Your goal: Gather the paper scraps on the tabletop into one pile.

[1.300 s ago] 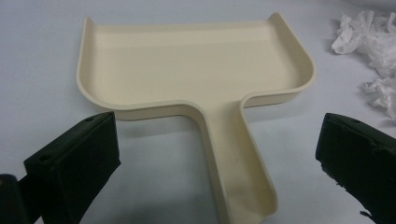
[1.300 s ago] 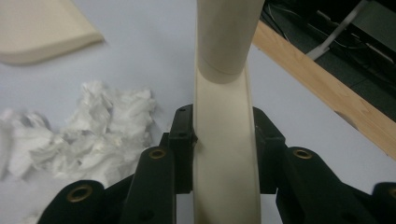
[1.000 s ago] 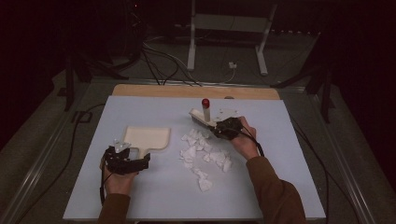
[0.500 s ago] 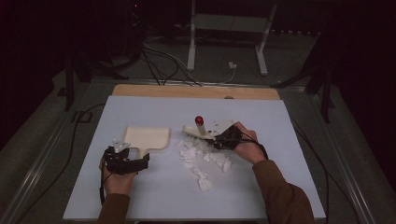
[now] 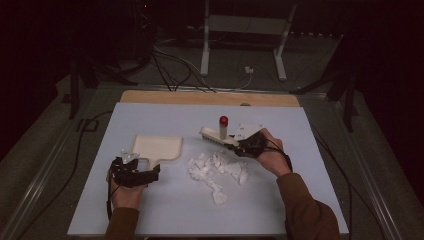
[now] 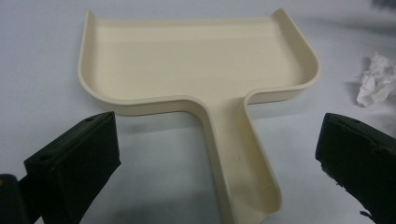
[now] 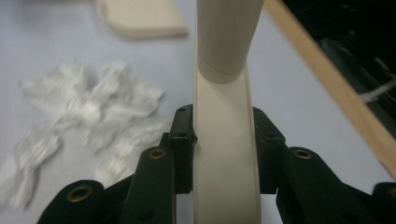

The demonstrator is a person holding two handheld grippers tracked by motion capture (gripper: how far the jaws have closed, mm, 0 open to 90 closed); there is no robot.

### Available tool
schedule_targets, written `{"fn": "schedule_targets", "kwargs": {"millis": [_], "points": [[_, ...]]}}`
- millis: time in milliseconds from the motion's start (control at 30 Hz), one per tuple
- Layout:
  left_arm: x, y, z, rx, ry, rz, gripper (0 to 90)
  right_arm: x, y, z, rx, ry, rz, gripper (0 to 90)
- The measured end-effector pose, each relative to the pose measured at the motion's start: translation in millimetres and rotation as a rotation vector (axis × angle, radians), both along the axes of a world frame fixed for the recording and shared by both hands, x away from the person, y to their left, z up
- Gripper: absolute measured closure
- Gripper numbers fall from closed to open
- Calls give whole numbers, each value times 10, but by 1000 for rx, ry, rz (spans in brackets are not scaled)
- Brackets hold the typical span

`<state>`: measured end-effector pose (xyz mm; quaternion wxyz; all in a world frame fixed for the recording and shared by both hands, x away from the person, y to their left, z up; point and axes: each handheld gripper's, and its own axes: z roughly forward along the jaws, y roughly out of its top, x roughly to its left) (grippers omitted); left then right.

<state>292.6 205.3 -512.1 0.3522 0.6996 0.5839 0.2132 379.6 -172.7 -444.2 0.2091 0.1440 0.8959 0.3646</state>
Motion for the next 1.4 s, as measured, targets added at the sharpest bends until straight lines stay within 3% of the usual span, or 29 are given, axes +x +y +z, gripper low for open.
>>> {"fn": "schedule_targets", "kwargs": {"millis": [100, 200, 333, 500, 667, 800, 1167, 1400], "points": [[1, 4, 0, 0, -1, 0, 6, 5, -76, 82, 63, 2, -49, 678], [1, -6, -1, 2, 3, -4, 5, -15, -144, 165, 123, 37, -74, 678], [2, -14, -4, 3, 2, -3, 6, -72, -191, 252, 190, 112, -57, 678], [0, -16, -4, 2, 0, -1, 6, -169, -201, 315, 233, 189, -8, 677], [-1, -12, -4, 3, -1, -2, 6, -252, -184, 334, 268, 263, 2, 677], [-2, -12, -3, 6, -3, 0, 5, -316, -155, 329, 269, 298, 15, 677], [-8, -5, 3, 6, -4, -1, 5, -557, 53, 317, 237, 384, 139, 677], [-12, 6, 5, 2, -6, 6, 5, -657, 181, 225, 190, 426, 191, 677]]}}
